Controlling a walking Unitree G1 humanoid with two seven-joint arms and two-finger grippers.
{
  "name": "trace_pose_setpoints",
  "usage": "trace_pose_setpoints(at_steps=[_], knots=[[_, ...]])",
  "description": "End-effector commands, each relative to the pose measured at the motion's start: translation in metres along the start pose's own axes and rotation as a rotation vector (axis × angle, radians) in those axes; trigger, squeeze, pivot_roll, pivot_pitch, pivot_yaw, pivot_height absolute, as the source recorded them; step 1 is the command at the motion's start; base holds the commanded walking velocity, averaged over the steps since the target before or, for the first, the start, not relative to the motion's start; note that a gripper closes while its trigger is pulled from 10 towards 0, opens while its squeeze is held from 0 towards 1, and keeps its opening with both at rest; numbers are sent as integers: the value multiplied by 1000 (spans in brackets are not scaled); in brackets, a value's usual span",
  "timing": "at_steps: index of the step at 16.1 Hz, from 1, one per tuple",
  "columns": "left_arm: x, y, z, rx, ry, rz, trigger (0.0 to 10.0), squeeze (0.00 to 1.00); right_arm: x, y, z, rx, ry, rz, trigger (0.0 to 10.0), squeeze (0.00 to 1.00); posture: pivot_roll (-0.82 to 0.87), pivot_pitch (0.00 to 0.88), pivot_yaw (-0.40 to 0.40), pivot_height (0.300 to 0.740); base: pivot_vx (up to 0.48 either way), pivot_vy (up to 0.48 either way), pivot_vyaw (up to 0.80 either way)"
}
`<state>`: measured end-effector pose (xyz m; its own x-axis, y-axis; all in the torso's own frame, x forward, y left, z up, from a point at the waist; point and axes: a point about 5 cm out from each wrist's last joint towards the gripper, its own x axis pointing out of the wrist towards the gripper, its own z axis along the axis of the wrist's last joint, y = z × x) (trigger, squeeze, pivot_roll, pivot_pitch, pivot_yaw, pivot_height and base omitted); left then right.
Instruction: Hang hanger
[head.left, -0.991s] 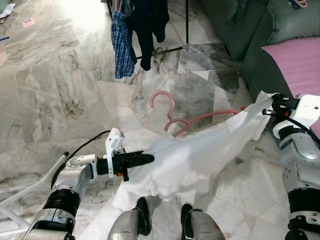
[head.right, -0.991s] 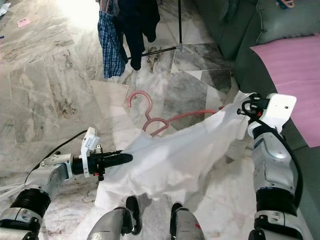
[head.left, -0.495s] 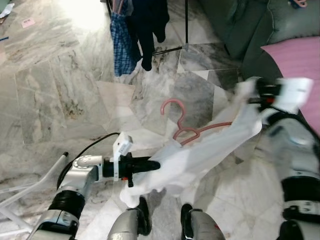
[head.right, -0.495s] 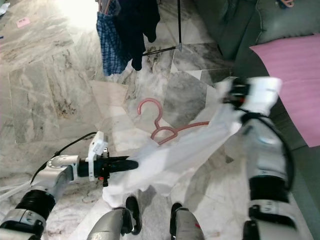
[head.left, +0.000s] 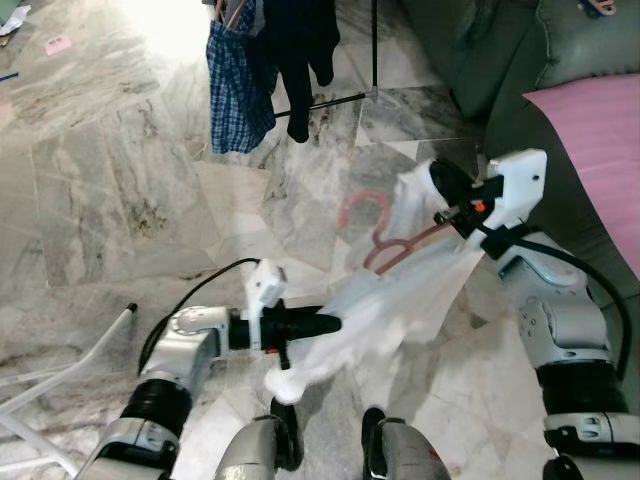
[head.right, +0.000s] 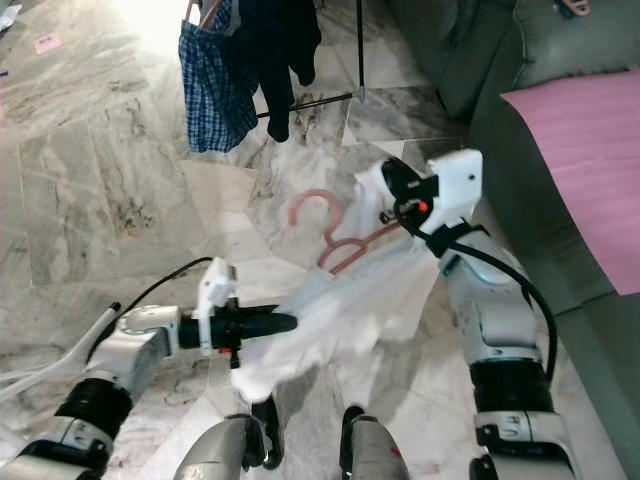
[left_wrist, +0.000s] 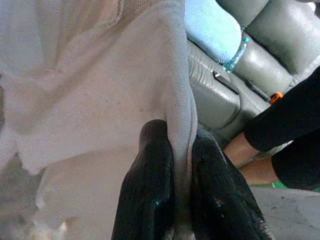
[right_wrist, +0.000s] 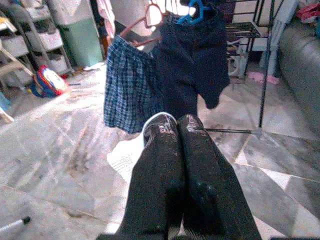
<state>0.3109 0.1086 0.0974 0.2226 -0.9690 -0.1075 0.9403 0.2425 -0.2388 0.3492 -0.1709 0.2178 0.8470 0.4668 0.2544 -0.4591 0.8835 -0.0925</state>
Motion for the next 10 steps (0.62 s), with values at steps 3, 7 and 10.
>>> trace_pose_setpoints(at_steps=[3, 7, 10], knots=[[6, -4, -8, 11, 29, -9, 0, 0, 13, 26, 11, 4, -39, 119, 0, 0, -62, 301, 47, 740, 0, 0, 0], [12, -5, -8, 31, 18, 17, 0, 0, 19, 51, 11, 43, -31, 204, 0, 0, -56, 297, 44, 740, 0, 0, 0], [16, -2, -4, 52, 3, 54, 510, 0, 16, 81, 8, 80, -6, 345, 0, 0, -56, 294, 44, 740, 0, 0, 0]])
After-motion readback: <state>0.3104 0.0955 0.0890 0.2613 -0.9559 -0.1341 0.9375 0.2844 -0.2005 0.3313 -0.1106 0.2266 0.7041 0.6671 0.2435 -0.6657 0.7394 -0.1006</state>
